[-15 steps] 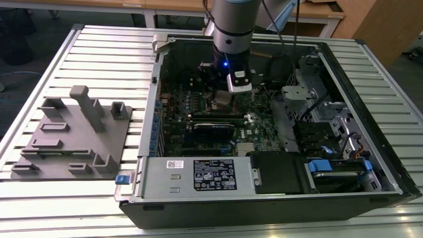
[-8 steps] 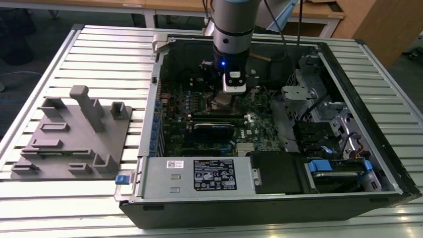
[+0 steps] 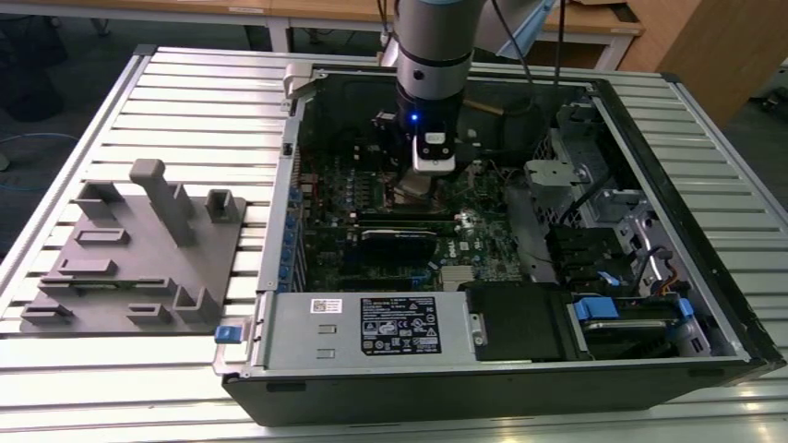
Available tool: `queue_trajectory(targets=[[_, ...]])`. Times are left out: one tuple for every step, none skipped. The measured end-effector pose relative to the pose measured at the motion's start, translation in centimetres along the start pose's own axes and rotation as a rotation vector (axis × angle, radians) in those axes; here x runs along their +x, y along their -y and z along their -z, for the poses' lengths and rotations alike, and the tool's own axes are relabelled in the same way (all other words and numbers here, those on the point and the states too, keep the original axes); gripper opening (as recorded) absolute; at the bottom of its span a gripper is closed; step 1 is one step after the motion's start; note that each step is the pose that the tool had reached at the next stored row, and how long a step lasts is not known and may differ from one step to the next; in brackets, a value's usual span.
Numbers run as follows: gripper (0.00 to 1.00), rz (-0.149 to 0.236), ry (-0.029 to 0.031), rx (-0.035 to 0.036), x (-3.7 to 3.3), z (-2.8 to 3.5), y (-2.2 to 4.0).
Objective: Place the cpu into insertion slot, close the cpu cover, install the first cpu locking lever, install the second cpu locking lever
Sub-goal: 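Place the cpu into insertion slot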
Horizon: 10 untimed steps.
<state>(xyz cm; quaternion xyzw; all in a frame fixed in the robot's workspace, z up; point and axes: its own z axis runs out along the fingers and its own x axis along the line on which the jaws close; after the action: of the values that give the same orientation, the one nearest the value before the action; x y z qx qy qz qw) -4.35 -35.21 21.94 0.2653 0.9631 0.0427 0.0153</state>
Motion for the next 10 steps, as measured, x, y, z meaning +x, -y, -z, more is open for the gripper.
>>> queue_trajectory(targets=[[0.54,-0.002,0.0001,0.0000,0.08,-0.01,-0.05],[0.54,-0.004,0.0003,0.0000,0.15,-0.02,-0.11],[0.54,-0.006,0.0005,0.0001,0.23,-0.03,-0.18],[0.54,-0.010,0.0008,0.0001,0.28,-0.05,-0.23],[0.54,-0.017,0.0015,0.0000,0.29,-0.07,-0.25],[0.54,-0.030,0.0026,0.0001,0.29,-0.09,-0.25],[0.54,-0.047,0.0042,0.0003,0.29,-0.11,-0.25],[0.54,-0.065,0.0058,0.0005,0.29,-0.13,-0.25],[0.54,-0.083,0.0075,0.0006,0.29,-0.16,-0.25],[0.54,-0.101,0.0091,0.0007,0.29,-0.18,-0.24]])
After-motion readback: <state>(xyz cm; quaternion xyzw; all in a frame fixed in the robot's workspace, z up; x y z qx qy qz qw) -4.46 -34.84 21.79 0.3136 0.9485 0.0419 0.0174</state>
